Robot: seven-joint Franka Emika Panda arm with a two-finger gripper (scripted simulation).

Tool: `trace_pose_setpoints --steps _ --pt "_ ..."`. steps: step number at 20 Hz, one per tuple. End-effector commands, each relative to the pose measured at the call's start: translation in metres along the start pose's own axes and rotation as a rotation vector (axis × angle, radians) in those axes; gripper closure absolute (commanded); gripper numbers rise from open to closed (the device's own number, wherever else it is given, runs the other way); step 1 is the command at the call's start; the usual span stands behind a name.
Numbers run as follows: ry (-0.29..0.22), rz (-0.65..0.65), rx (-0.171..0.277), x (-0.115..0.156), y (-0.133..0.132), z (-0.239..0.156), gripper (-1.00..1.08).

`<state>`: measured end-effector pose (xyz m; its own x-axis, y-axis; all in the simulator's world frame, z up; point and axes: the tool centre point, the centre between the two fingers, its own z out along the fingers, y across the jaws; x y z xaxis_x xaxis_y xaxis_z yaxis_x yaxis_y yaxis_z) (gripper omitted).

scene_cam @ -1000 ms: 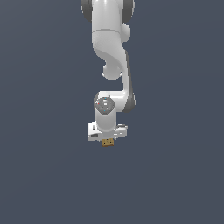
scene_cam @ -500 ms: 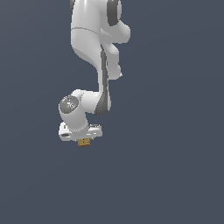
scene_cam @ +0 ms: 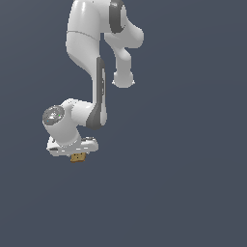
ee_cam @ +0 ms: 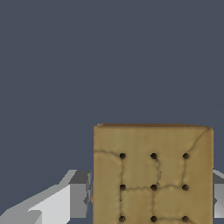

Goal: Pick up the object and move it to a goal position.

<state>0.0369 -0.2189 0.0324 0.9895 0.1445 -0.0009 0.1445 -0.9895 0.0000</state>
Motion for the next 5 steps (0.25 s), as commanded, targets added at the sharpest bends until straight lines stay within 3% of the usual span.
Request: trace_pose_setpoints --steps 1,5 --pt "0.001 -0.002 0.000 0.0009 0.0045 -0.0009 1.08" --pt "0.001 -0.002 0.000 0.0018 0.0031 -0.0007 1.08"
